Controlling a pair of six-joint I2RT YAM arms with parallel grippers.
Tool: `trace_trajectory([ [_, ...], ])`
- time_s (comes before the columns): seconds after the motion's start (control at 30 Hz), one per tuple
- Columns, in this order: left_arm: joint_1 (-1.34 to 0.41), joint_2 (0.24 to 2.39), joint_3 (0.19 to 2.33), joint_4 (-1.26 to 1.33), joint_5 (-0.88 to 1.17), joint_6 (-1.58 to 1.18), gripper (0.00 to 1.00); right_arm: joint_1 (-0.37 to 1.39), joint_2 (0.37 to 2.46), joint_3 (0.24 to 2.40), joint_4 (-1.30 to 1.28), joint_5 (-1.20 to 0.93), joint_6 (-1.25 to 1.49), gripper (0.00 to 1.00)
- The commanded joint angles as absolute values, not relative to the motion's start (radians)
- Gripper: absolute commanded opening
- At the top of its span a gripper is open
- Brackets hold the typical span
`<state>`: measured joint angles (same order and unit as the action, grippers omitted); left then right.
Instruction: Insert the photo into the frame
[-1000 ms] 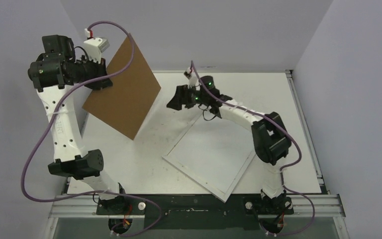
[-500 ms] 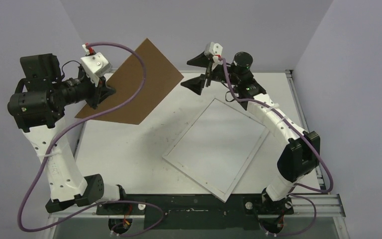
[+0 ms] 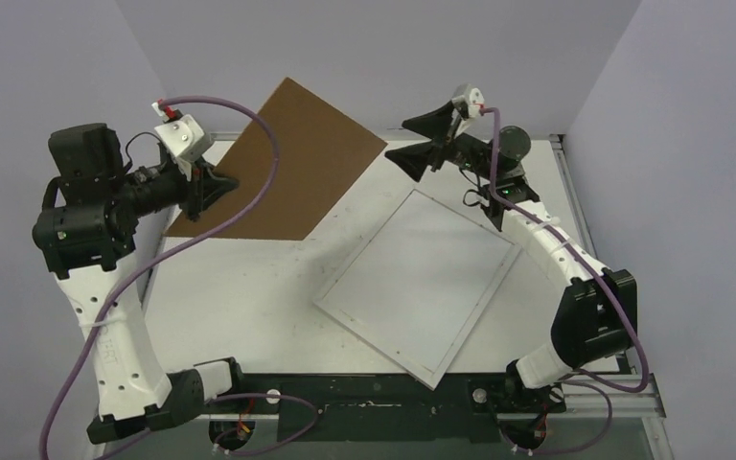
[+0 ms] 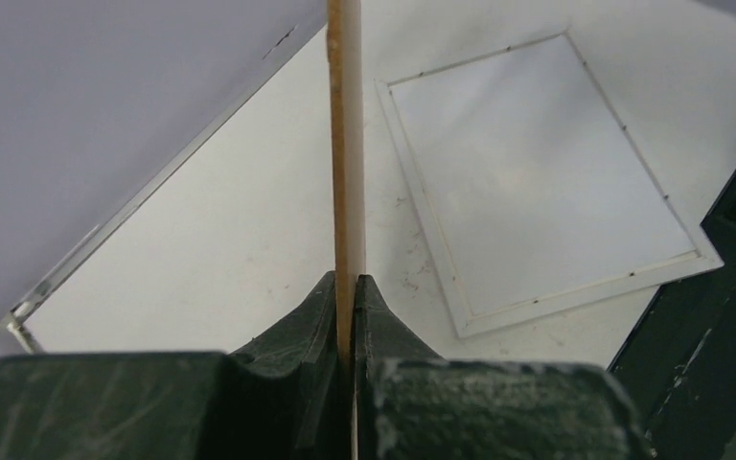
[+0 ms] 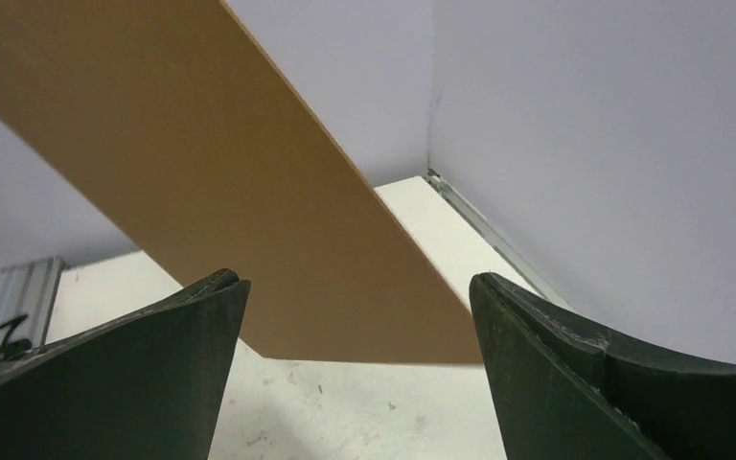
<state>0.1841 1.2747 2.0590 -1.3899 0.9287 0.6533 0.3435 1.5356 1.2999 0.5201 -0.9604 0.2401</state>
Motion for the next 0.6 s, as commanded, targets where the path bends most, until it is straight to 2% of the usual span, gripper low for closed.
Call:
trace_trajectory([
  [0.0,0.199,1.123,1.870,-0.756,1.087,0.237,0.00,0.255,1.480,1.092,0.980,-0.924,0.669,0.90],
  [0.07,0.242,1.110,1.810,-0.560,1.168,0.038,0.00,0.228,1.469,1.024,1.100,-0.934,0.769,0.91],
  [0.1,0.267,1.109,1.776,-0.438,1.225,-0.158,0.00,0.219,1.475,1.017,1.115,-0.945,0.789,0.91],
  [0.2,0.324,1.093,1.629,0.133,1.320,-0.619,0.00,0.184,1.512,1.006,1.220,-0.979,0.911,0.91],
  [0.4,0.329,1.077,1.608,0.170,1.320,-0.664,0.00,0.169,1.722,1.066,1.771,-0.964,1.337,0.92],
  [0.57,0.328,1.076,1.609,0.164,1.322,-0.694,0.00,0.192,1.796,1.181,1.784,-0.954,1.393,0.91],
])
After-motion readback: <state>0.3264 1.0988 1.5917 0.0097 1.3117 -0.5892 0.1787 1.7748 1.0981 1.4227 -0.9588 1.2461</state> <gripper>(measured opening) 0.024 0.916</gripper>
